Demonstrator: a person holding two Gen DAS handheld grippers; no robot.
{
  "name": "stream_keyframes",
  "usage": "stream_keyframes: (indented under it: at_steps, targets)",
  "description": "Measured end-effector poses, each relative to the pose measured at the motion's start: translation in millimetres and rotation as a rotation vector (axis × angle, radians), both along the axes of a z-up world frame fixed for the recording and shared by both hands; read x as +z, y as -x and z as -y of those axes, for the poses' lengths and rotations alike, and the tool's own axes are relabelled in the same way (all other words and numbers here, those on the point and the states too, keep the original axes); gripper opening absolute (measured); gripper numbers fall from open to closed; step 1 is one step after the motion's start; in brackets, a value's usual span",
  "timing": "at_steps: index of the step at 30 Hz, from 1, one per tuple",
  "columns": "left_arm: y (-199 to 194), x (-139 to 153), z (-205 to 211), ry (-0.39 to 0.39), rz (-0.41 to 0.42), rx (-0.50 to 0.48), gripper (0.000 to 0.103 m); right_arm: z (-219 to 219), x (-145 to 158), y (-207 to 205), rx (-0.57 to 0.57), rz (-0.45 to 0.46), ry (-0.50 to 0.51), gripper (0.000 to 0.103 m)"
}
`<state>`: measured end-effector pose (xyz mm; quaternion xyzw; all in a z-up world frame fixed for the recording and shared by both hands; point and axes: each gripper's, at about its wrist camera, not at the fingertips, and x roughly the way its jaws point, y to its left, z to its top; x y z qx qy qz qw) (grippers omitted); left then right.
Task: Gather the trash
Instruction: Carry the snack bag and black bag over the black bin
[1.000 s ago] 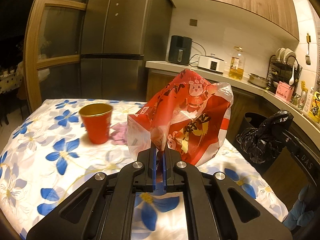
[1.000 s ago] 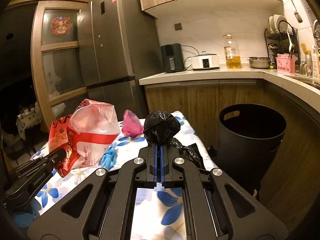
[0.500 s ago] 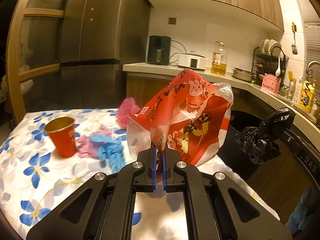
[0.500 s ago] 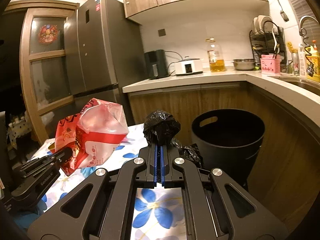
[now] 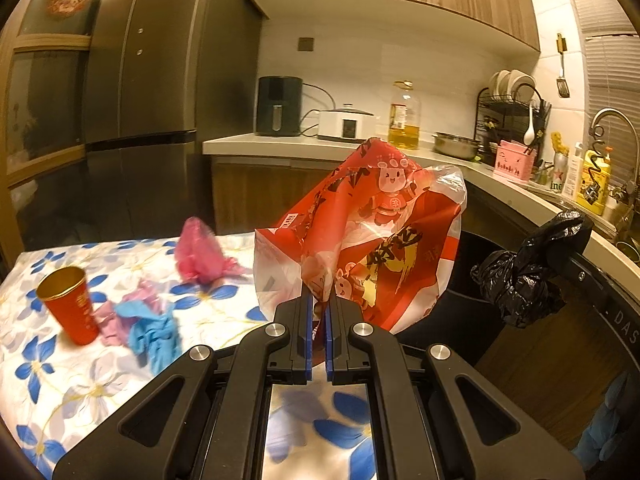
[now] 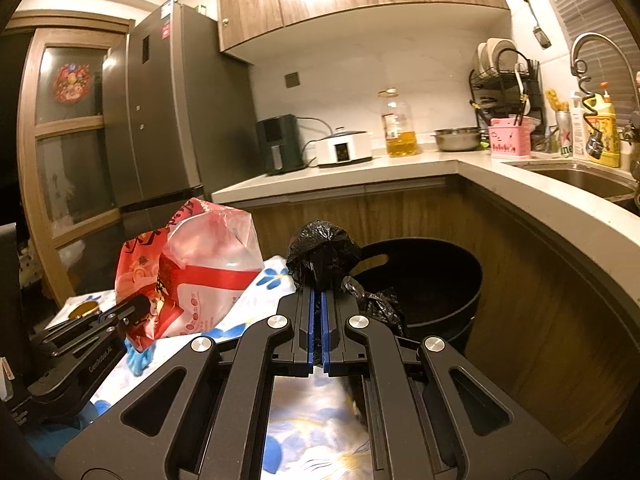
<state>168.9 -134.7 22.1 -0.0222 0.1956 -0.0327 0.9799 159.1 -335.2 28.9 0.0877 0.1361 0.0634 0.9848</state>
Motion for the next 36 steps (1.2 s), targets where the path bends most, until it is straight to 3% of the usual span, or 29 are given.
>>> stream_keyframes:
  at_steps: [21,36]
  targets:
    - [-76,11,85,-0.005,0.013,-0.14,0.004,61,8,-58,-0.136,-0.003,0.015,0.003]
    - [-115,2,115,0.015,-0.012,-0.203,0.004,81,8,-91,-0.176,-0.014,0.014,0.003]
